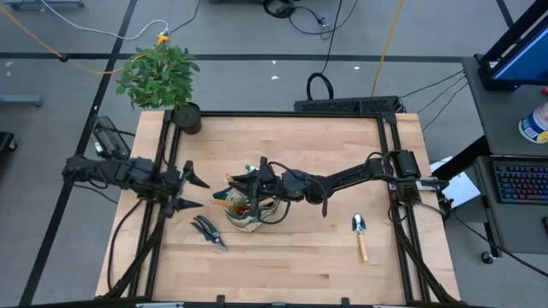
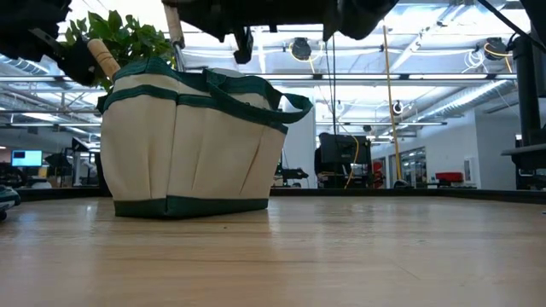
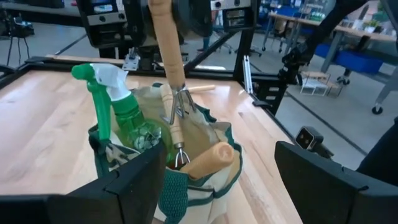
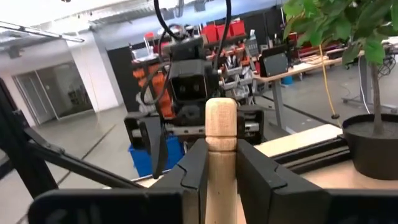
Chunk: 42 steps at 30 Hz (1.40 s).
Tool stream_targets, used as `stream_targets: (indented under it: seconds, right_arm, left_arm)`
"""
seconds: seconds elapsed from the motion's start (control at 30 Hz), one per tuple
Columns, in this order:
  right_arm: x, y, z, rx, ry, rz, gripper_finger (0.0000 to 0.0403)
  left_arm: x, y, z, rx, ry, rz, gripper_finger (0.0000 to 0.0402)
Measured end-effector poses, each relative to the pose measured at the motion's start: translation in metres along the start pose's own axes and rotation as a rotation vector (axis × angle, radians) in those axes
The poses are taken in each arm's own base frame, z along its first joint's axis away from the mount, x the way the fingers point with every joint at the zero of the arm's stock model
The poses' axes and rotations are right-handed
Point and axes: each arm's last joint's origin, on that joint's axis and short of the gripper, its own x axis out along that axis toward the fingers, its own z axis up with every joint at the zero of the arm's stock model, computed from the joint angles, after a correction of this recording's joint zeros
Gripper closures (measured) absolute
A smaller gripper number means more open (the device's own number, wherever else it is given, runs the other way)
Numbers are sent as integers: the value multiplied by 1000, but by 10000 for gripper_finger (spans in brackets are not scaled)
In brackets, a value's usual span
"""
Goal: Pick & Place Garden tools in Gardening bag
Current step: Put the brown hand rake into the brown bag, then put the brown trowel into the brown bag
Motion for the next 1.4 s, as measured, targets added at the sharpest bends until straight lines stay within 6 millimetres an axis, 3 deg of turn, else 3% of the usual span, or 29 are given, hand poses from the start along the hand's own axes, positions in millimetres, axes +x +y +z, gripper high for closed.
stream_targets:
  seconds: [0.4, 0.7, 0.97, 1.4]
  right_arm:
    - [0, -6, -4, -10, 45, -70, 353]
    - [12, -12, -32, 41, 23, -70, 353]
    - [16, -10, -34, 45, 21, -65, 351]
    - [14, 2, -32, -53, -14, -30, 254]
  left_arm:
    - [1, 1, -6, -6, -18, -8, 94]
    - [2, 1, -6, -9, -20, -9, 94]
    - [2, 0, -6, -25, -18, -24, 94]
    - [2, 0, -6, -23, -16, -27, 94]
